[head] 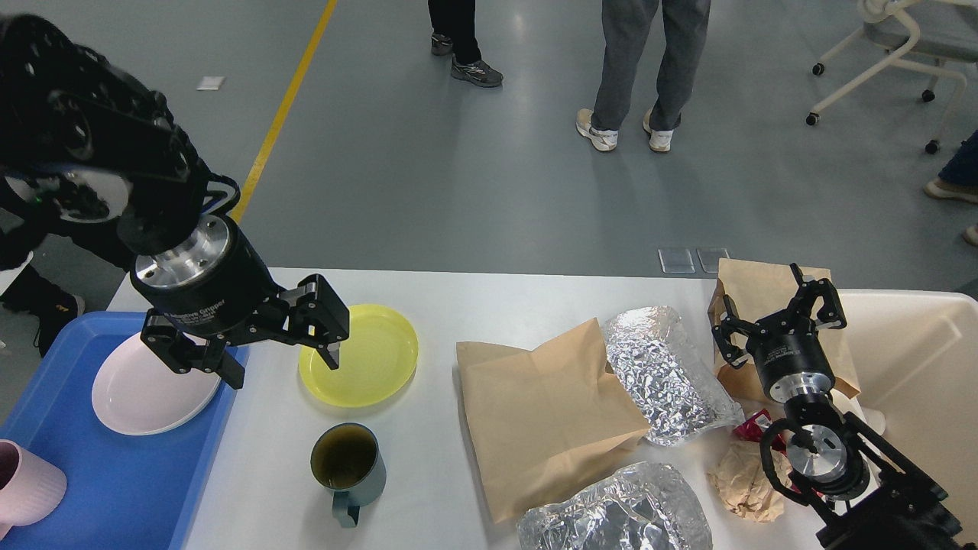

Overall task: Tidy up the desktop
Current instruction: 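Move the left gripper over the dark green mug and lower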

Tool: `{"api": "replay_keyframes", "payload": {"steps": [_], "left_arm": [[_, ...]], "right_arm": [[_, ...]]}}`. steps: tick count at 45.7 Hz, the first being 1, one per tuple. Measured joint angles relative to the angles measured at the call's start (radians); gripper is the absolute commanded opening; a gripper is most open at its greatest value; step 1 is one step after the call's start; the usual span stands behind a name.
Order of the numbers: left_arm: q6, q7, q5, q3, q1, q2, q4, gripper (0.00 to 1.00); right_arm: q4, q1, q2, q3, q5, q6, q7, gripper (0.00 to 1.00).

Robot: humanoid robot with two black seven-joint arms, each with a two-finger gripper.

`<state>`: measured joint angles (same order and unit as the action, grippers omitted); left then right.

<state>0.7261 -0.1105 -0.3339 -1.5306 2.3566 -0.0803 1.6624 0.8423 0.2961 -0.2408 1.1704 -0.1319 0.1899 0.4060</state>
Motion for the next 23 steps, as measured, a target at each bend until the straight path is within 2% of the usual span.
{"api": "replay_keyframes", "payload": {"steps": [13, 16, 23], "left_arm": [[-0.311, -0.003, -0.008, 0.017, -0.298, 0.026, -0.026, 0.93], [-0.345, -0.005, -0.01, 0.019, -0.359, 0.03, -0.046, 0.93], [-0.367, -0.006, -0.013, 0.061, -0.507, 0.033, -0.138, 0.93]], "right_arm": [[0.0, 0.0, 0.0, 0.0, 0.0, 0.0, 0.0, 1.0], [0.0, 0.0, 0.0, 0.0, 0.0, 0.0, 0.0, 1.0], [0.0, 0.0, 0.0, 0.0, 0.0, 0.0, 0.0, 1.0]]}}
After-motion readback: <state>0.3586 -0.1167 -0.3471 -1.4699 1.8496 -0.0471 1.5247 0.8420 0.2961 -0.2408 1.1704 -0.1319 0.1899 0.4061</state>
